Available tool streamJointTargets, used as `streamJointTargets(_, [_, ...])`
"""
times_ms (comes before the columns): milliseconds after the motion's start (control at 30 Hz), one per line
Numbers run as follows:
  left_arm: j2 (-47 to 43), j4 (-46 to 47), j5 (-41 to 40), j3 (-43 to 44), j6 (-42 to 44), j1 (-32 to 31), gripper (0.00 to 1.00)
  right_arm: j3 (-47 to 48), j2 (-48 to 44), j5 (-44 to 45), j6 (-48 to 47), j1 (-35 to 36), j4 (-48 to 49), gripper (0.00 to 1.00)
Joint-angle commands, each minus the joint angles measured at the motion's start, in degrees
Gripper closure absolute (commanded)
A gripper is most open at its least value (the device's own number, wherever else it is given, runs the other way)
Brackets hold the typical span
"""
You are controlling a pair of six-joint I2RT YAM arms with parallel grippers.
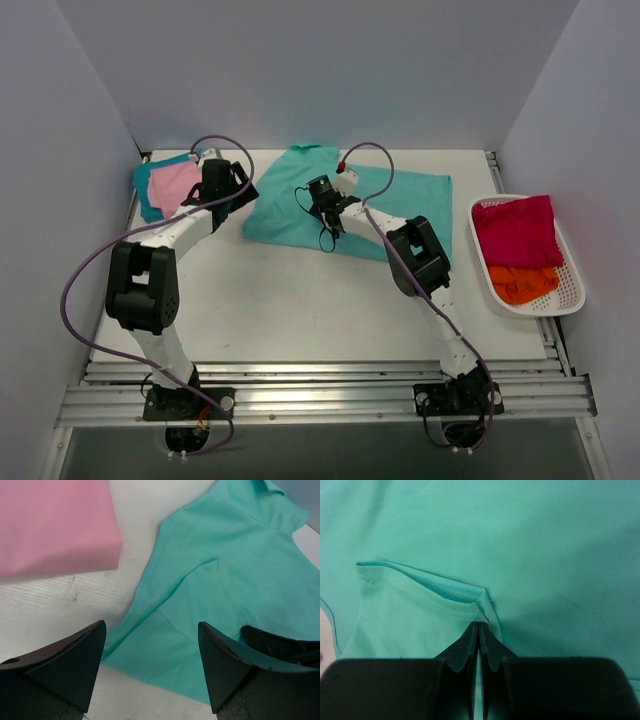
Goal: Fold and stack the t-shirts
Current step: Fold the tshirt
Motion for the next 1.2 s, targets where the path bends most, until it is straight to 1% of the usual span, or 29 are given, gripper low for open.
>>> streamJointTargets(0, [-2.78, 2.54, 0.52, -0.32, 1.35, 0.34, 0.18, 1.74, 3.63, -3.89, -0.99, -1.85, 0.22, 1.00])
streamJointTargets(100, [-2.86, 2.45, 0.34, -0.14, 1.53, 0.34, 0.18, 1.92, 3.99, -5.31, -1.25, -1.94, 1.27, 1.00])
streamJointTargets(233, [-2.07, 1.84, 0.25, 1.17, 1.44, 0.34, 0.18, -0.71, 1.18, -7.51, -1.87, -1.76, 4.43, 1.00])
streamJointTargets(367, [-2.60, 1.22, 0.25, 1.70, 1.09, 0.34, 0.18, -2.21, -1.11, -7.60, -1.96, -1.59, 4.26, 1.00])
streamJointTargets(567, [-4.44, 0.96, 0.34, 1.52, 0.74, 0.25, 0.18, -13.27, -5.41, -7.95, 1.20, -1.24, 8.83, 1.00])
streamJointTargets(600, [-4.53, 0.78, 0.25, 1.61, 0.74, 0.26, 0.19, -17.29, -5.94, -8.13, 1.73, -1.24, 9.71, 1.00])
streamJointTargets(700, [-5.06, 0.69, 0.34, 1.53, 0.83, 0.26, 0.18, -24.43, -8.84, -8.65, 4.28, -0.89, 13.92, 1.00])
streamJointTargets(733, [-5.06, 0.69, 0.34, 1.44, 0.74, 0.26, 0.18, -29.58, -10.85, -8.57, 5.50, -0.54, 16.46, 1.00])
streamJointTargets(833, [-4.45, 1.05, 0.52, 1.52, 0.83, 0.26, 0.18, -37.16, -14.28, -7.60, 7.09, 1.31, 18.94, 1.00])
streamJointTargets(933, [-3.57, 0.96, 1.30, 2.23, 0.57, 0.26, 0.19, -40.35, -17.01, -5.59, 8.06, 4.29, 18.59, 1.00])
streamJointTargets(1033, [-3.65, 0.78, 1.31, 2.23, 0.48, 0.17, 0.19, -40.53, -18.42, -2.87, 9.46, 7.45, 14.92, 1.00])
streamJointTargets(1167, [-4.79, 0.61, 0.60, 1.53, 0.83, 0.17, 0.19, -40.45, -18.52, -1.45, 11.31, 10.79, 14.02, 1.00])
